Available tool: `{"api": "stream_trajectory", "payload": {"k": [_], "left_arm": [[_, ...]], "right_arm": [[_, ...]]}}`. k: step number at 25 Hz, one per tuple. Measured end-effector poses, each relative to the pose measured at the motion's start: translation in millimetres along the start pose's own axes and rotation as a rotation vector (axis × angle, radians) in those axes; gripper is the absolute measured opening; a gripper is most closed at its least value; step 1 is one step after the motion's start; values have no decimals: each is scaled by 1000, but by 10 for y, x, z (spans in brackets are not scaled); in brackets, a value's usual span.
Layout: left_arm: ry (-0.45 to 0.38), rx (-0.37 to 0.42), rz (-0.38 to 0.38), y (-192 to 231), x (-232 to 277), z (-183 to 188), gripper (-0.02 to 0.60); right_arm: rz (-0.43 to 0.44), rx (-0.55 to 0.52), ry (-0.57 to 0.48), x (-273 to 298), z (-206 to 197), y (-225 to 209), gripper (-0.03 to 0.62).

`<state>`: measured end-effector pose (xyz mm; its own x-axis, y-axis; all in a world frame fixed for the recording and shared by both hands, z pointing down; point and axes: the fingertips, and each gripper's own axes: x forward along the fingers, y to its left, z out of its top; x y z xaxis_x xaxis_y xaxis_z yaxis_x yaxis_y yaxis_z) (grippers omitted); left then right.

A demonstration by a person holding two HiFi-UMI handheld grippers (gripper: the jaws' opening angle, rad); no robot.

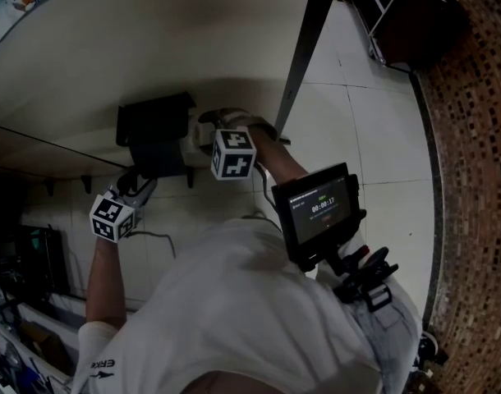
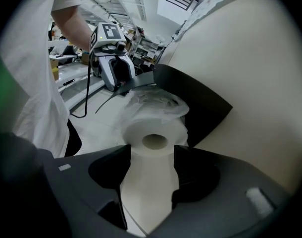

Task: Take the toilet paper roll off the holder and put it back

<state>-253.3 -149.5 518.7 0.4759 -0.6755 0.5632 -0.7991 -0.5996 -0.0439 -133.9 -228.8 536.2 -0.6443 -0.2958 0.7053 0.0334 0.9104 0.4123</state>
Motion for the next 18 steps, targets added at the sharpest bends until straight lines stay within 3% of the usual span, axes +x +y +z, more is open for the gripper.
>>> {"api": "stream_trajectory", "payload": {"k": [18], "left_arm": [[10, 12, -18, -16, -20, 2, 198]], "right_arm": [[17, 62, -99, 170, 262, -32, 284]]}}
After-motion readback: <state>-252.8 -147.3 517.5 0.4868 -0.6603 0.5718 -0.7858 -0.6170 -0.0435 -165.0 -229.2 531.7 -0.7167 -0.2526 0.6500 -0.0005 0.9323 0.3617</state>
